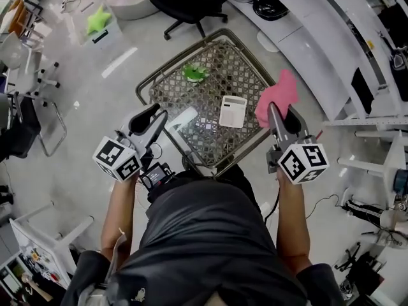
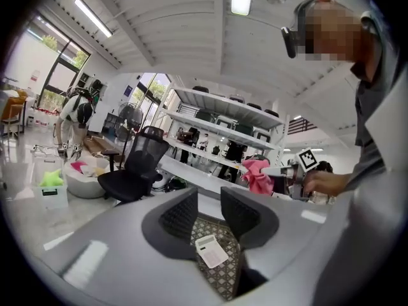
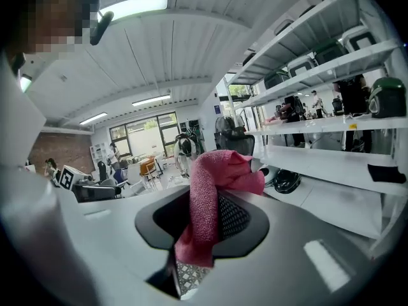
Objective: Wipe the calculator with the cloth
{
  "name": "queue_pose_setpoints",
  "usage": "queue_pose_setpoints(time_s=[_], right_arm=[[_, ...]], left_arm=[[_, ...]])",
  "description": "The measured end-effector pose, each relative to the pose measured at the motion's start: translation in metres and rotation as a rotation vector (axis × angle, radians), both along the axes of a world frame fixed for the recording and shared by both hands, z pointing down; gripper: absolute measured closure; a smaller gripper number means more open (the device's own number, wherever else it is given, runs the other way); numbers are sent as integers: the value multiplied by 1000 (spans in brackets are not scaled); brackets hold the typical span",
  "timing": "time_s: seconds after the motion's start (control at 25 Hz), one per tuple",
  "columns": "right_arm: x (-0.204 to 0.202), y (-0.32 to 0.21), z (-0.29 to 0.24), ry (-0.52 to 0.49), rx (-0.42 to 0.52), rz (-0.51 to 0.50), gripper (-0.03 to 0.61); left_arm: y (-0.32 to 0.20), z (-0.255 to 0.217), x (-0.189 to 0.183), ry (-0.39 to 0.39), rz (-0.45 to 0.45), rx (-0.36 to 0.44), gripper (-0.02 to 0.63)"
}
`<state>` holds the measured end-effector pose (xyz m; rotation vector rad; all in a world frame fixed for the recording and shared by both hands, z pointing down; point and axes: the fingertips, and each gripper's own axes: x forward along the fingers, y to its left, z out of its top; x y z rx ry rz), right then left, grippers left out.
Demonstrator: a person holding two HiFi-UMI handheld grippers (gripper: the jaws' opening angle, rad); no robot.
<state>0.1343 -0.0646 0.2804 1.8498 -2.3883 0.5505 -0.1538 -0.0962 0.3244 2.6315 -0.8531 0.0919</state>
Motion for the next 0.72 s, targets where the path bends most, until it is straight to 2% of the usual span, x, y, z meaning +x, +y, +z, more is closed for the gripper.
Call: queue_pose_setpoints(time_s=[0.24,0.72], right_arm=[[23,-38,62,-27,-84,-18,492],[16,-94,220,2,-307,-92,492]], left_arm=[[-9,5,-2,-50,-71,-22,443],[-8,36,-12,-118,-165,-139,443]])
